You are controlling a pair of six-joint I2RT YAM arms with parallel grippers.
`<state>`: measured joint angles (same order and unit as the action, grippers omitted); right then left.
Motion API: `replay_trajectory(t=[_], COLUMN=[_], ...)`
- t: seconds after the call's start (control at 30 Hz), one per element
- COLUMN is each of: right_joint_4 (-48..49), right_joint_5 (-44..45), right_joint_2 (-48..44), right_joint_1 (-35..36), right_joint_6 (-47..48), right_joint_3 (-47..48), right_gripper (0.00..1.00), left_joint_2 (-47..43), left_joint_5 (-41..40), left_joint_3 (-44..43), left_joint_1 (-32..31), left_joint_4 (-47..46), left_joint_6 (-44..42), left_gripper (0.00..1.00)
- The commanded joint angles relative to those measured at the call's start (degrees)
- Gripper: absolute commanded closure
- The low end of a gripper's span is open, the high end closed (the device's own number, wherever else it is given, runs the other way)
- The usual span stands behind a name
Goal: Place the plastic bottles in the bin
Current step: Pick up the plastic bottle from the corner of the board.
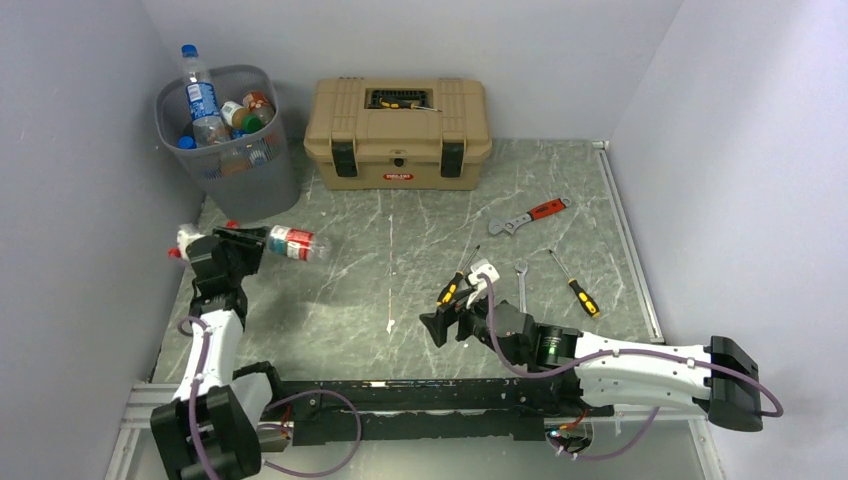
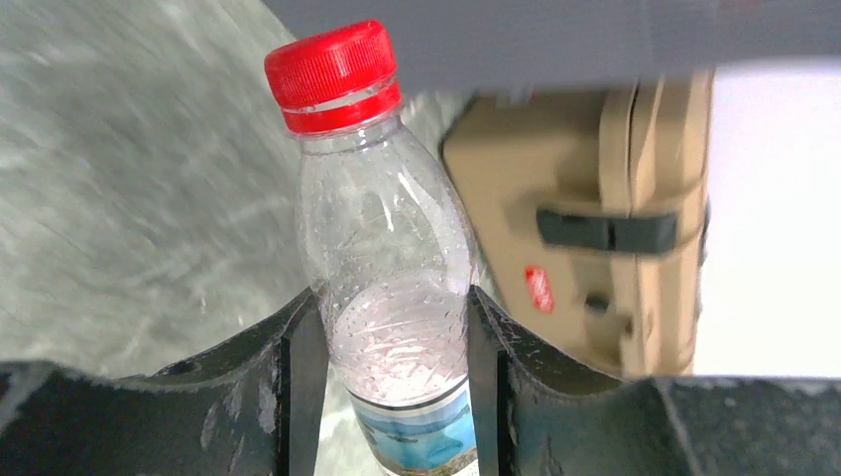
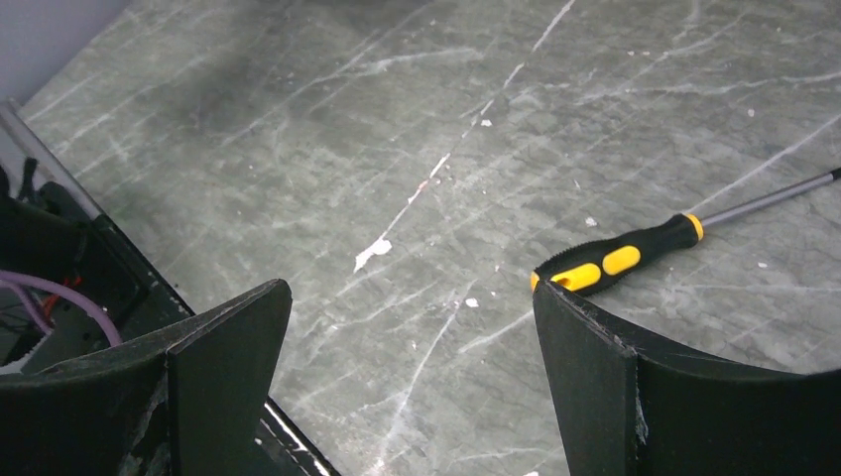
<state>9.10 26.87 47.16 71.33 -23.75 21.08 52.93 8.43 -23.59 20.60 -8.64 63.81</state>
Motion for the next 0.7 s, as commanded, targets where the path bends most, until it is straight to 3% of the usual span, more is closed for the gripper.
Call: replay_trajectory(t=[0.0, 0.1, 0.2, 0.27, 0.33, 0.47, 0.67], right_joint_4=[-1.9, -4.7, -5.2, -6.3, -8.3, -10.4, 1.9], right_joint_5=[-0.2, 2.5, 7.3, 13.5, 13.1, -1.5, -24.2], right_joint_2=[-1.2, -4.3, -7.3, -7.7, -6.8, -5.8, -8.7], right_joint_1=[0.0, 0.0, 0.0, -0.2, -2.6, -10.2, -17.1], right_joint_6=[0.8, 1.7, 3.1, 2.0, 1.1, -2.0, -4.5], right_joint_3=[5.1, 6.2, 6.2, 6.5, 8.2, 10.9, 8.8], right_gripper=[0.03, 0.03, 0.03, 0.02, 0.02, 0.03, 0.01], left_joint_2=[-2.9, -6.8, -9.6, -8.7, -5.7, 1.1, 4.8], left_joint_5=[8.5, 11.4, 14.0, 15.6, 17.8, 25.2, 37.9], left_joint_3=[-7.0, -8.5, -8.2, -10.2, -13.1, -20.3, -26.6], left_joint_1=[-6.6, -11.6, -15.8, -18.6, -22.2, -27.1, -28.3], left_joint_4=[8.2, 12.8, 10.5, 10.0, 9.4, 9.1, 5.4], left_joint_6=[-10.6, -14.8, -16.7, -20.1, -23.9, -30.9, -39.6], left_gripper=[0.62, 0.62, 0.63, 0.63, 0.63, 0.62, 0.61])
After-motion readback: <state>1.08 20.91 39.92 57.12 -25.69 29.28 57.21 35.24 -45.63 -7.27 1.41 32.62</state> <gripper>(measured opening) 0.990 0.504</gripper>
